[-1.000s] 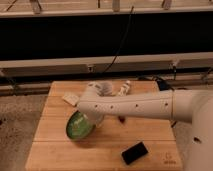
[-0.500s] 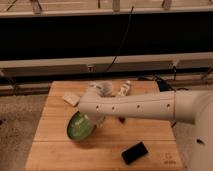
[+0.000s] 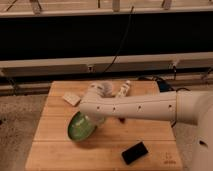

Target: Pick up the ceramic bowl

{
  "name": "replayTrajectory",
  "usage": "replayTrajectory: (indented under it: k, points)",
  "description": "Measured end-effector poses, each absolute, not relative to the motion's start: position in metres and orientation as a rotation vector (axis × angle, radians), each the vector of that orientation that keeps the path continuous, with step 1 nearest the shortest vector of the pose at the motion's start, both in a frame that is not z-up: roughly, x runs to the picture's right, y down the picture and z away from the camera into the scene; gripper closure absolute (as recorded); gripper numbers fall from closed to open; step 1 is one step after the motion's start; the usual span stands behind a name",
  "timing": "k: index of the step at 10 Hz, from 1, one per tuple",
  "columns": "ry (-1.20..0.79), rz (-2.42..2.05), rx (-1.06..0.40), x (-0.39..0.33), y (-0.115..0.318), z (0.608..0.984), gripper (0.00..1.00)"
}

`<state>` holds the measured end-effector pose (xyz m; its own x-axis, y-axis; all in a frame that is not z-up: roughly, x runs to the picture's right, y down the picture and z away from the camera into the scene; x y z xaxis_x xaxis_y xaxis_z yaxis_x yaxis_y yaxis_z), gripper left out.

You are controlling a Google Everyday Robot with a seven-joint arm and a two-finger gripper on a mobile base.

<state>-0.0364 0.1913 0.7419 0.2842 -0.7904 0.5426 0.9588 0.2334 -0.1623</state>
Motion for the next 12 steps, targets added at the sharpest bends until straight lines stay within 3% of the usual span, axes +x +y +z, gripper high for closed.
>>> replayTrajectory:
  k: [12]
  points:
    - [-0.381, -1.275, -0.512, -0.022, 0.195, 0.734, 1.00]
